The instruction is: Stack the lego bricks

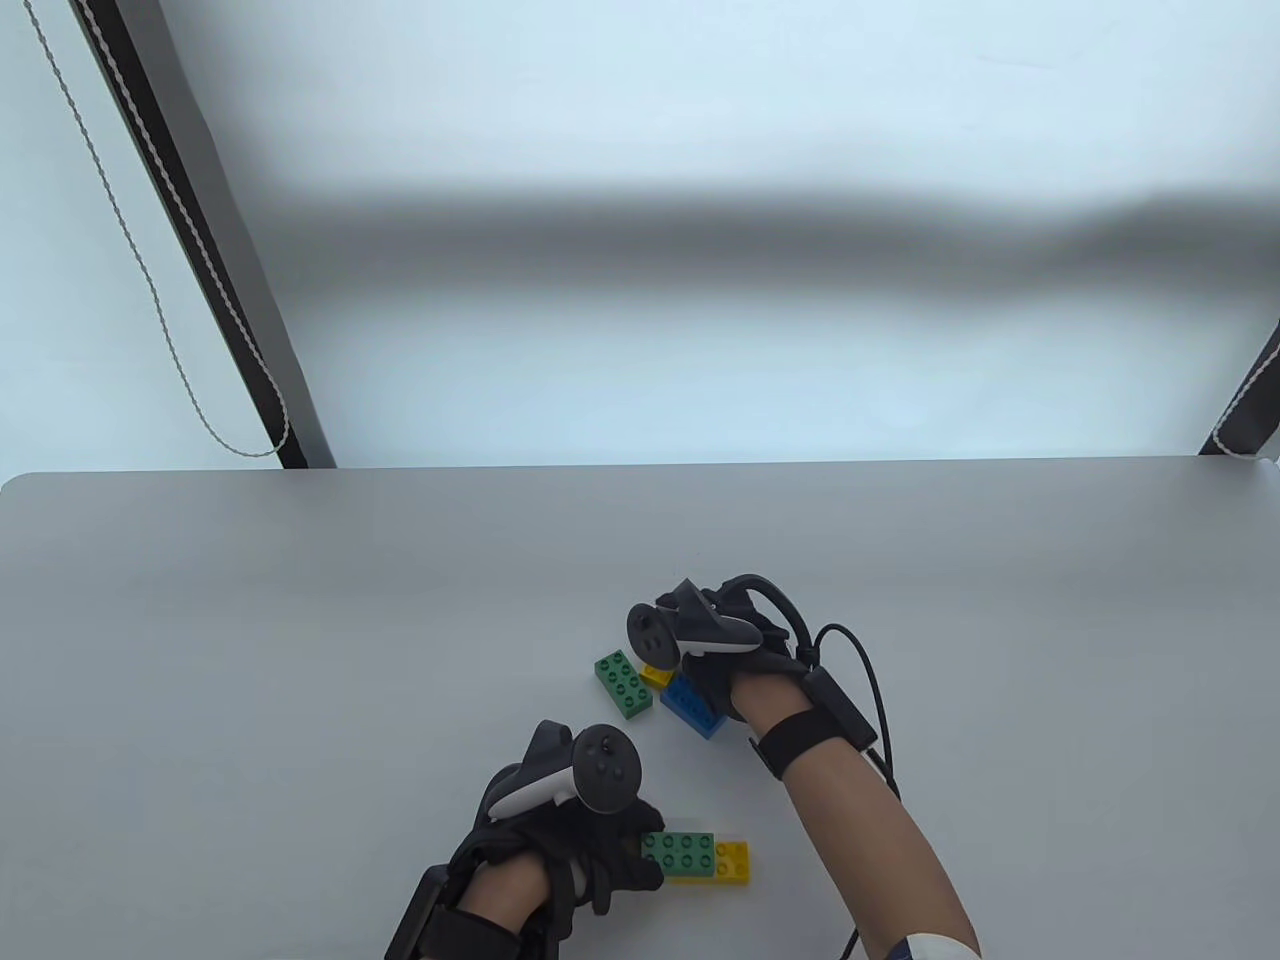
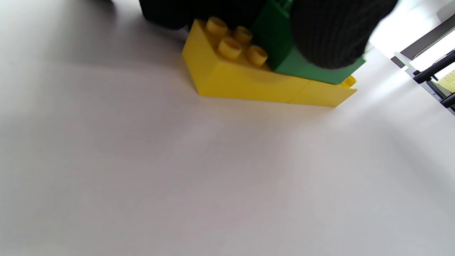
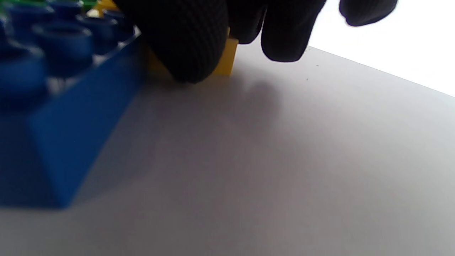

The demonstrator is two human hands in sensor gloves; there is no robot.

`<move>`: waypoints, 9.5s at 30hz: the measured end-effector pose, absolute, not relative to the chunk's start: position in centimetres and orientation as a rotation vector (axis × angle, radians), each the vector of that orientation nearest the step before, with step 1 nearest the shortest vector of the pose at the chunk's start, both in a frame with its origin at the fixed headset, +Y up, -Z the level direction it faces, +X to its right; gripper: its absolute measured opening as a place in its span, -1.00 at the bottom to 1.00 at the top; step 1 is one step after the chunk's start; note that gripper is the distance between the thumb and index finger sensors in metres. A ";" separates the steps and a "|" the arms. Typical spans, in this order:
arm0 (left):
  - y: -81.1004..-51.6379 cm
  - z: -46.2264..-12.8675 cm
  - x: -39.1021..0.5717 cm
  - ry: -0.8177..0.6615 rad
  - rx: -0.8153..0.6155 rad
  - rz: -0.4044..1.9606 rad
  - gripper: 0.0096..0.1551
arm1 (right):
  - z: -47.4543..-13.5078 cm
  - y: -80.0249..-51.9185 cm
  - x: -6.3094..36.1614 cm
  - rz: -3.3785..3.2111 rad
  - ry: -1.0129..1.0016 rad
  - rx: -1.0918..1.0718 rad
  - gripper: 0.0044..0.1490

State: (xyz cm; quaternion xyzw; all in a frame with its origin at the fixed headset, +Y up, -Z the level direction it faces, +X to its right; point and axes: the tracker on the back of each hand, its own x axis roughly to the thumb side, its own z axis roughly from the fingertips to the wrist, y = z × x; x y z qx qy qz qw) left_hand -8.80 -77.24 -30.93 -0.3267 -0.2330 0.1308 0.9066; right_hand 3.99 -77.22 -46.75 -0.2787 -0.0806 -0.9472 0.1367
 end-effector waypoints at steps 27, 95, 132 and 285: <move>-77.3 -30.7 -8.9 -0.473 -0.679 0.275 -0.18 | -45.4 -74.4 6.6 -2.765 -0.056 -0.723 -0.13; -77.7 -30.7 -9.0 -0.458 -0.700 0.309 -0.17 | -26.7 -76.1 17.0 -3.083 -0.317 -0.722 -0.15; -77.8 -30.8 -9.0 -0.460 -0.713 0.309 -0.17 | -26.8 -76.9 16.2 -3.053 -0.320 -0.698 -0.15; -71.9 -26.3 -2.4 -0.647 0.061 0.103 -0.21 | -24.9 -72.6 15.0 -3.311 0.419 -0.856 -0.07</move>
